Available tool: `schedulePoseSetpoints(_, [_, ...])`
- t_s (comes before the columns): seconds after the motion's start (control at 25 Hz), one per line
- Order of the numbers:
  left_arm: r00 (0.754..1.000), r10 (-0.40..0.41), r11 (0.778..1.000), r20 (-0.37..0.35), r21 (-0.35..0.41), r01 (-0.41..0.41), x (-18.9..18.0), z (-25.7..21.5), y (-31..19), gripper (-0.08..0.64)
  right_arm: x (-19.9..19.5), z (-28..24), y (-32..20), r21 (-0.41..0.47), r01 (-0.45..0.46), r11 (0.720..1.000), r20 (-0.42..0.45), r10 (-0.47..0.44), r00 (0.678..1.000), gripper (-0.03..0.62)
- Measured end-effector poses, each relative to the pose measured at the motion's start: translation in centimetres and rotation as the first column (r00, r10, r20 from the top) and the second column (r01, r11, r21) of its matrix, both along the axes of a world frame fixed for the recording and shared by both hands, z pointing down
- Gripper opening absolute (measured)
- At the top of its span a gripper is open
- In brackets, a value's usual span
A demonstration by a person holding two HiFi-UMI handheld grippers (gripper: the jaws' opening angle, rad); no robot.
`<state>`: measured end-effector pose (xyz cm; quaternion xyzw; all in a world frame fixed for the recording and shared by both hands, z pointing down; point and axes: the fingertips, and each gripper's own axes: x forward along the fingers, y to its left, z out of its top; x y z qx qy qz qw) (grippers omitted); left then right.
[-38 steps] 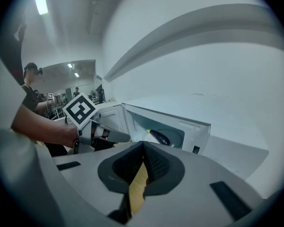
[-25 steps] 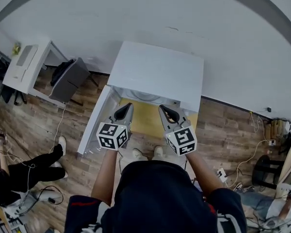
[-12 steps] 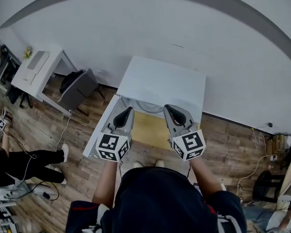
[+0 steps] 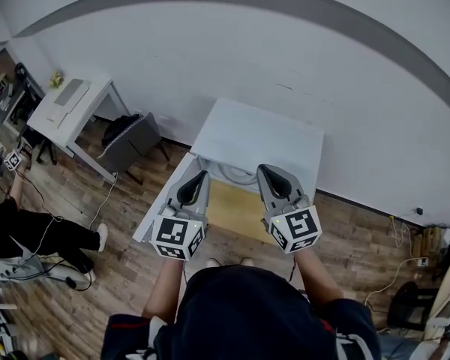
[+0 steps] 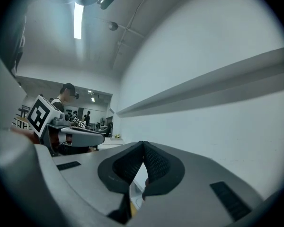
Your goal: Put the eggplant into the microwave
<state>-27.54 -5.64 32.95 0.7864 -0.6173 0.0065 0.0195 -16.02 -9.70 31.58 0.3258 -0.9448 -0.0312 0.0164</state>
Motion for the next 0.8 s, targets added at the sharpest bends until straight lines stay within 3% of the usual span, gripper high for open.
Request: schedulePoseSetpoints(0.8, [1.0, -0.008, 1.0, 0.001, 0.011, 0.008, 0.8, -0.3, 1.4, 0.017, 0.2, -0.1, 1.1, 0.029, -0.01, 1.0, -0.01, 0.01, 1.0, 0.011])
